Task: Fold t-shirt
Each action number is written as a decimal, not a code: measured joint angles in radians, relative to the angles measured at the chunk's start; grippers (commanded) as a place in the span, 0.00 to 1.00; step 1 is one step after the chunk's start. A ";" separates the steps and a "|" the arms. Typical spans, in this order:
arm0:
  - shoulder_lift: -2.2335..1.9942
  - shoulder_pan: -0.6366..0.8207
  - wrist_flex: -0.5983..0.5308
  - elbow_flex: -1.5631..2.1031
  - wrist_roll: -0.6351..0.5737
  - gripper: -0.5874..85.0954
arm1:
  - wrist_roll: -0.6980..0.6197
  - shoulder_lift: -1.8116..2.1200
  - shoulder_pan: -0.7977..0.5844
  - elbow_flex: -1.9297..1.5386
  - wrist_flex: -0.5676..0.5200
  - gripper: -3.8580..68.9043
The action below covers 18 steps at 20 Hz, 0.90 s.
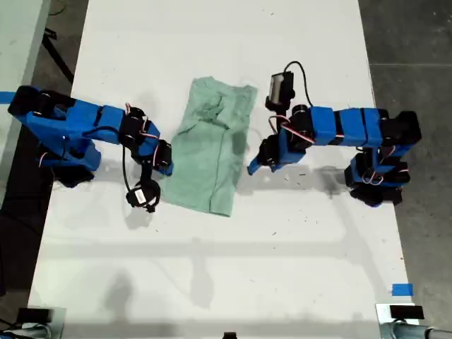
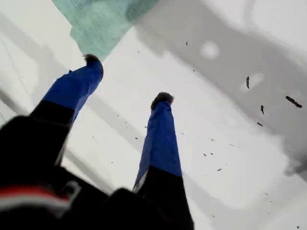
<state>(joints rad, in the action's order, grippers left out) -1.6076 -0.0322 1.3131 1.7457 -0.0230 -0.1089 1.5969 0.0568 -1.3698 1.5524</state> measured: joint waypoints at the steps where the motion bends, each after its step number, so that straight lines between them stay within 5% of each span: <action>1: 0.077 -0.012 0.031 -0.098 -0.008 0.01 | 0.000 0.000 0.000 -0.003 0.000 0.41; 10: 0.571 -0.049 0.083 -0.606 -0.072 0.02 | 0.009 0.064 0.000 -0.101 -0.034 0.41; 12: 0.716 -0.049 0.118 -0.758 -0.110 0.32 | 0.017 0.086 0.000 -0.135 -0.044 0.41; 13: 0.773 -0.049 0.152 -0.845 -0.138 0.38 | 0.021 0.100 0.000 -0.152 -0.054 0.41; 18: 0.620 -0.075 0.241 -0.934 -0.288 0.39 | 0.025 0.149 0.000 -0.199 -0.087 0.41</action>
<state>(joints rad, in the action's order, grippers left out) -0.9879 -0.1074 1.5539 0.8115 -0.3114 -0.0844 1.7457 0.0568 -1.5693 1.4650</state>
